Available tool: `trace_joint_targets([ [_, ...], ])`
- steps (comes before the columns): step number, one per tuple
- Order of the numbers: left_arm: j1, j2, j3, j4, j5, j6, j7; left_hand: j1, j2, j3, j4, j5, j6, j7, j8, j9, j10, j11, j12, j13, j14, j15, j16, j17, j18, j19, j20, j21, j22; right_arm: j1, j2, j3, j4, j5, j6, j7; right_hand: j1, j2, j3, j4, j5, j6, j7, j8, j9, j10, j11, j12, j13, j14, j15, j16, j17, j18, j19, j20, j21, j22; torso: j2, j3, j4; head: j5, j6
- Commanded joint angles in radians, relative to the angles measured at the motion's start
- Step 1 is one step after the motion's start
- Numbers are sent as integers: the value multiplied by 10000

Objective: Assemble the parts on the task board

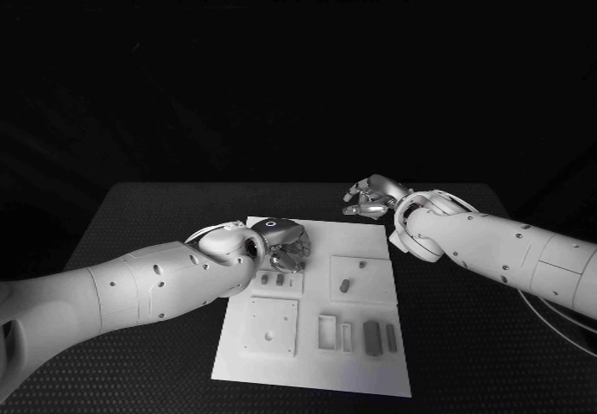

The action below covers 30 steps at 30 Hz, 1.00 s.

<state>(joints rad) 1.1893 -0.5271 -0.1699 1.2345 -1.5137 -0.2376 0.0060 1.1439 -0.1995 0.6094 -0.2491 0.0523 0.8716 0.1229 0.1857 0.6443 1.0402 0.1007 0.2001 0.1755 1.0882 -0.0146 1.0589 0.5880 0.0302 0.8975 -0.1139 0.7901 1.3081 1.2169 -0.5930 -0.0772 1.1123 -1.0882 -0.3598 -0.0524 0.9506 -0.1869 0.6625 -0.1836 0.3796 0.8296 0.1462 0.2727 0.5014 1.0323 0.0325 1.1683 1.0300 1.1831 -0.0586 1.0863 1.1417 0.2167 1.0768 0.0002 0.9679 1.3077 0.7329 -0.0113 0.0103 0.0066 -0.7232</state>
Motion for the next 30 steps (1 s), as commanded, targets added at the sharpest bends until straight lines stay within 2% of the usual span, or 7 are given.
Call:
trace_joint_targets([
  [1, 3, 29, 12, -92, -154, -139, 119, 88, -3, -18, 72, -11, -1, 5, -14, -69, 86, -61, -129, -56, 216, -33, 314, 108, 559, 256, -47, 246, 228, -3, -5, 2, 3, -46, 88, 88, -69, 23, 18, -56, 63, 204, 147, 23, -11, -1145, 170, 67, -15, -88, 1, 57, -9, 451, 21, -71, -44, 180, 13, -2, -15, -23, -13],
  [4, -15, 35, 12, -136, -151, -71, 123, 135, 26, -41, 83, -7, 42, 16, 7, -145, 173, -91, -253, -107, 402, -68, 647, 211, 675, 497, -85, 556, 254, -3, -8, 2, 5, -46, 84, 88, -69, 23, 18, -56, 64, 204, 147, 23, -11, -1145, 170, 68, -15, -88, 1, 57, -10, 451, 22, -71, -44, 180, 21, 3, -25, -22, -13],
  [7, -50, 66, 12, -166, -137, -36, 144, 152, 33, -74, 90, -9, 77, 26, 27, -235, 265, -119, -384, -158, 552, -100, 947, 274, 808, 707, -114, 937, 254, -3, 0, 2, 15, -46, 87, 88, -70, 23, 17, -56, 64, 204, 147, 23, -11, -1145, 170, 68, -16, -88, 1, 57, -10, 451, 22, -71, -44, 180, 14, 8, -8, -41, -23],
  [13, -163, 44, 12, -215, 76, -188, 356, 176, 227, -69, 101, -1, 317, 55, 158, -301, 628, -201, -383, -141, 860, -184, 1360, 347, 957, 935, -183, 1404, 247, -3, -18, 2, 21, -46, 86, 87, -69, 24, 17, -57, 65, 204, 147, 23, -11, -1145, 170, 69, -17, -88, 1, 58, -11, 451, 22, -71, -44, 180, 3, -4, -6, -65, -37],
  [20, -195, 59, 11, -341, 265, -219, 452, 151, 392, -40, 75, 3, 451, 70, 218, -369, 772, -214, -442, -153, 1023, -201, 1521, 323, 1015, 977, -201, 1603, 231, -2, -44, 2, 23, -46, 89, 80, -68, 25, 17, -59, 66, 205, 147, 24, -11, -1145, 170, 71, -19, -88, 1, 59, -11, 451, 23, -71, -44, 180, 2, 4, -1, -83, -55],
  [25, -234, 94, 15, -375, 323, -233, 498, 134, 476, -15, 68, 7, 494, 118, 231, -431, 982, -223, -423, -130, 1180, -210, 1634, 298, 1079, 1073, -212, 1722, 207, -2, -55, 2, 12, -46, 86, 78, -69, 26, 16, -59, 66, 207, 147, 26, -11, -1143, 170, 73, -20, -87, 1, 61, -12, 451, 24, -71, -43, 180, 3, -8, 7, -93, -45],
  [30, -231, 104, 13, -468, 579, -136, 472, 12, 596, -17, 149, 9, 549, 162, 256, -466, 1076, -227, -437, -125, 1244, -211, 1680, 269, 1093, 1084, -202, 1745, 184, -2, -49, 2, -8, -46, 89, 67, -72, 25, 14, -58, 65, 208, 147, 27, -10, -1142, 170, 75, -21, -87, 1, 61, -13, 451, 25, -71, -43, 180, 7, 6, -13, -103, -51],
])
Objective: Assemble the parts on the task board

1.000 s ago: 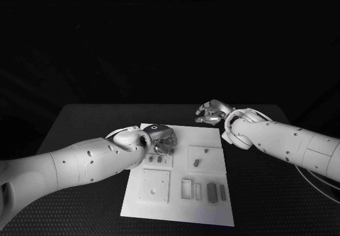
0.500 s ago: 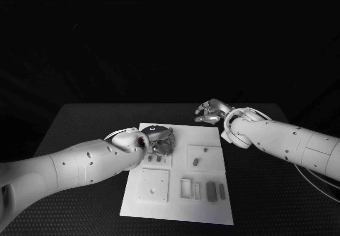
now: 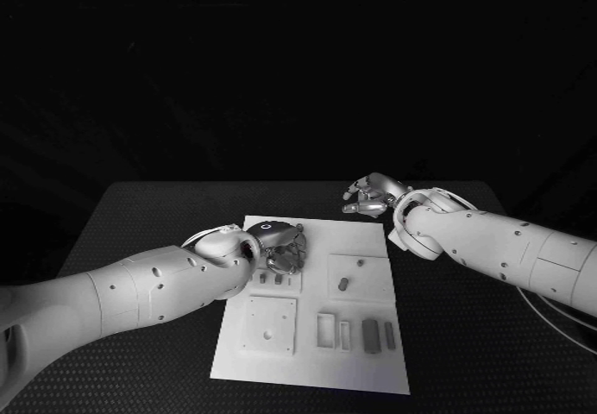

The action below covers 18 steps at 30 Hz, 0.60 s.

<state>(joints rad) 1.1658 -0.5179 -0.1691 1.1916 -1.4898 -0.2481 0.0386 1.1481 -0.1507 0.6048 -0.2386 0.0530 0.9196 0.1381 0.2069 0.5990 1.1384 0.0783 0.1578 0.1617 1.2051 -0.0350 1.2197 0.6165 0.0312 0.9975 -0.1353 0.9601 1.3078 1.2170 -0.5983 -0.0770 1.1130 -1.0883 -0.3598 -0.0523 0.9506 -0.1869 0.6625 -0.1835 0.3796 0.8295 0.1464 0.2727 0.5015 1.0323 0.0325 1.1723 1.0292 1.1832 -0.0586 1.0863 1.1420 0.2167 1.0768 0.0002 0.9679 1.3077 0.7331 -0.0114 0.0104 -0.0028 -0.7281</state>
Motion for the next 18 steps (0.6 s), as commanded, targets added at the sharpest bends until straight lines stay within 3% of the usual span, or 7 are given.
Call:
trace_joint_targets([
  [1, 5, 11, 5, -62, 340, -22, 142, -92, 158, 23, 90, -2, 80, 41, 48, -24, 122, 4, -17, 16, 96, -5, 88, -22, 1085, 84, 14, 44, 180, -1, 3, 0, -26, -46, 93, 65, -73, 25, 13, -58, 65, 210, 145, 27, -12, -1142, 170, 36, -12, -87, 1, 62, -15, 451, 25, -71, -43, 180, 5, 10, -17, -12, -5],
  [7, 4, 59, 4, -173, 389, -111, 94, -148, 190, 21, 118, -3, 57, 84, 32, -59, 146, 20, -45, 12, 123, 9, 116, -38, 1100, 79, 18, 41, 166, -1, -6, 0, -21, -46, 89, 64, -77, 22, 9, -56, 63, 212, 145, 29, -11, -1140, 170, 38, -14, -86, 1, 63, -16, 451, 27, -71, -42, 181, -4, 8, 8, -25, -1],
  [18, 0, 157, 4, -277, 412, -198, -148, -178, 245, 44, 126, -4, -58, 144, -32, -143, 149, 75, -123, -6, 152, 62, 164, -73, 1141, 96, 58, 49, 149, 0, -19, 0, 20, -46, 89, 59, -79, 21, 7, -56, 62, 215, 144, 30, -11, -1137, 169, 43, -16, -84, 0, 66, -17, 451, 29, -71, -42, 181, 13, -1, -21, -35, 9],
])
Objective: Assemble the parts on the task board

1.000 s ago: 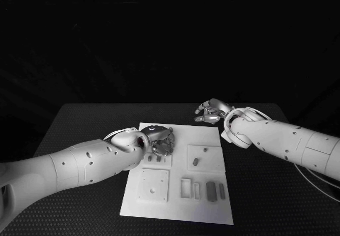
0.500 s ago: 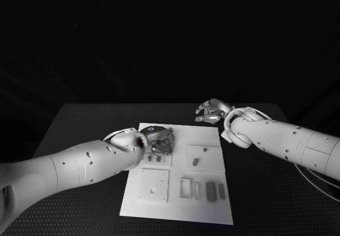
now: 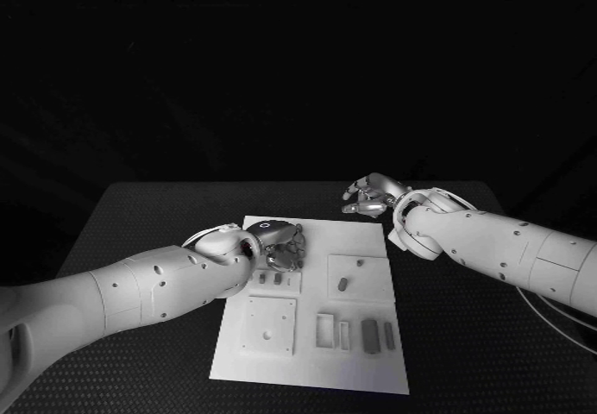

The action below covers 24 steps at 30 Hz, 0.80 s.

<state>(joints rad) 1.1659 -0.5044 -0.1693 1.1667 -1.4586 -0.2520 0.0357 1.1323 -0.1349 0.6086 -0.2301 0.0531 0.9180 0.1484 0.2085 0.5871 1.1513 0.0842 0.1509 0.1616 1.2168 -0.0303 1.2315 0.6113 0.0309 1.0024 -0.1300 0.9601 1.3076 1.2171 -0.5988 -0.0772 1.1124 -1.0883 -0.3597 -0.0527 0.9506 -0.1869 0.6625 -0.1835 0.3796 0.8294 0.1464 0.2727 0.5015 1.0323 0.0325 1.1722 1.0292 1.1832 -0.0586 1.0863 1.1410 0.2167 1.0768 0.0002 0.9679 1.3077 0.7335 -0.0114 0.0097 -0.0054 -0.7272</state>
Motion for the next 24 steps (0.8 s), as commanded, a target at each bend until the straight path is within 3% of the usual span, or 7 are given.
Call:
trace_joint_targets([
  [1, -1, 28, 6, -37, 99, -136, -118, -26, 78, 5, 42, -5, -63, 42, -57, -36, 24, 20, -63, -7, 36, 19, 50, -27, 1150, 47, 12, 46, 147, -1, -21, 2, 31, -46, 89, 61, -79, 21, 7, -56, 62, 216, 143, 30, -11, -1137, 169, 44, -17, -84, 0, 66, -8, 451, 29, -71, -42, 181, 8, 0, -10, -9, 4],
  [24, -85, 285, 3, -236, -116, 449, -119, 29, 172, 13, -110, -9, 317, -64, 177, -72, 510, -116, 46, 96, 77, -107, 211, -91, 1163, 31, -23, 83, 146, 5, -28, 2, 72, -46, 92, 63, -76, 20, 8, -59, 62, 219, 141, 33, -11, -1135, 167, 50, -23, -83, -2, 70, -12, 451, 32, -72, -42, 181, -2, 2, 8, -83, -71],
])
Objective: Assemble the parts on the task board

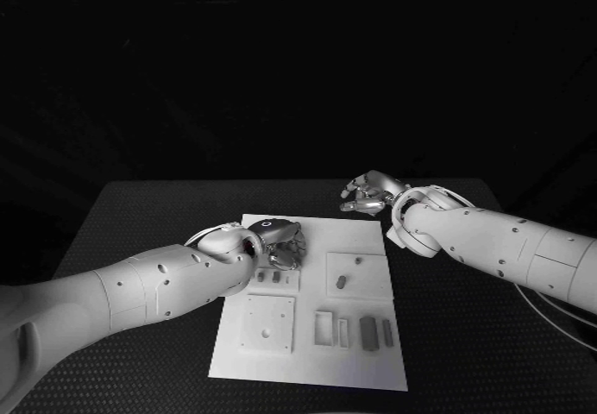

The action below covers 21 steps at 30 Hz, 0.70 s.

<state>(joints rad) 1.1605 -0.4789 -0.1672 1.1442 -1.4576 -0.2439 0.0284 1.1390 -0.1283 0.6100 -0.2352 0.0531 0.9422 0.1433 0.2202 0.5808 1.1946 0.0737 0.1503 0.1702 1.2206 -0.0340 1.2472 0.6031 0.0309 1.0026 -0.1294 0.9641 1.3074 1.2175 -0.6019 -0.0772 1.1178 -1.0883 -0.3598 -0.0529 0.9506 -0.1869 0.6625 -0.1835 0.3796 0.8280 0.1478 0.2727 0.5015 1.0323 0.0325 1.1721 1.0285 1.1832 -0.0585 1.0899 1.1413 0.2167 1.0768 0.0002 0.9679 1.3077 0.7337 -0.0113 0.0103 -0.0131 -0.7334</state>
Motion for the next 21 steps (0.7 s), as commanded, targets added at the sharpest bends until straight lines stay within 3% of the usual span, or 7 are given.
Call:
trace_joint_targets([
  [1, -34, 34, -18, -14, -174, 402, -60, -37, 127, -3, -72, -7, 123, -33, 88, -12, 138, -36, 81, 29, 85, -96, 118, 3, 1155, 30, -41, 49, 147, 1, 4, 2, 18, -46, 93, 65, -76, 20, 8, -59, 62, 233, 128, 34, -11, -1135, 167, 51, -15, -83, -2, 35, -14, 451, 32, -72, -42, 180, -3, 0, 1, -4, -13],
  [11, -42, 36, -30, -72, -730, 581, -309, 100, 229, 80, -195, 11, 244, -88, 155, -58, 262, -104, 161, 90, 170, -164, 357, 40, 1118, 33, -109, 53, 130, 2, -5, 2, 20, -46, 96, 69, -78, 20, 6, -57, 61, 236, 127, 36, -11, -1134, 167, 54, -18, -83, -3, 36, -15, 451, 34, -72, -42, 181, -5, 1, 9, -8, -34],
  [16, -65, 51, -44, -71, -737, 558, -350, 145, 265, 116, -222, 12, 247, -85, 156, -74, 254, -100, 160, 95, 157, -160, 374, 30, 1104, 29, -117, 47, 124, 2, 5, 2, 20, -46, 92, 70, -80, 20, 6, -56, 61, 237, 127, 37, -11, -1134, 166, 55, -19, -83, -3, 37, -16, 451, 34, -72, -42, 181, -2, 19, 11, 22, -20],
  [21, -86, 89, -45, -90, -739, 584, -373, 169, 309, 141, -228, 14, 248, -83, 157, -86, 263, -103, 167, 103, 166, -163, 394, 24, 1096, 36, -124, 45, 118, 2, -1, 2, 30, -46, 92, 71, -81, 21, 5, -55, 60, 237, 127, 37, -11, -1134, 166, 56, -20, -83, -3, 37, -17, 451, 35, -72, -42, 181, -6, 6, -2, 29, -23],
])
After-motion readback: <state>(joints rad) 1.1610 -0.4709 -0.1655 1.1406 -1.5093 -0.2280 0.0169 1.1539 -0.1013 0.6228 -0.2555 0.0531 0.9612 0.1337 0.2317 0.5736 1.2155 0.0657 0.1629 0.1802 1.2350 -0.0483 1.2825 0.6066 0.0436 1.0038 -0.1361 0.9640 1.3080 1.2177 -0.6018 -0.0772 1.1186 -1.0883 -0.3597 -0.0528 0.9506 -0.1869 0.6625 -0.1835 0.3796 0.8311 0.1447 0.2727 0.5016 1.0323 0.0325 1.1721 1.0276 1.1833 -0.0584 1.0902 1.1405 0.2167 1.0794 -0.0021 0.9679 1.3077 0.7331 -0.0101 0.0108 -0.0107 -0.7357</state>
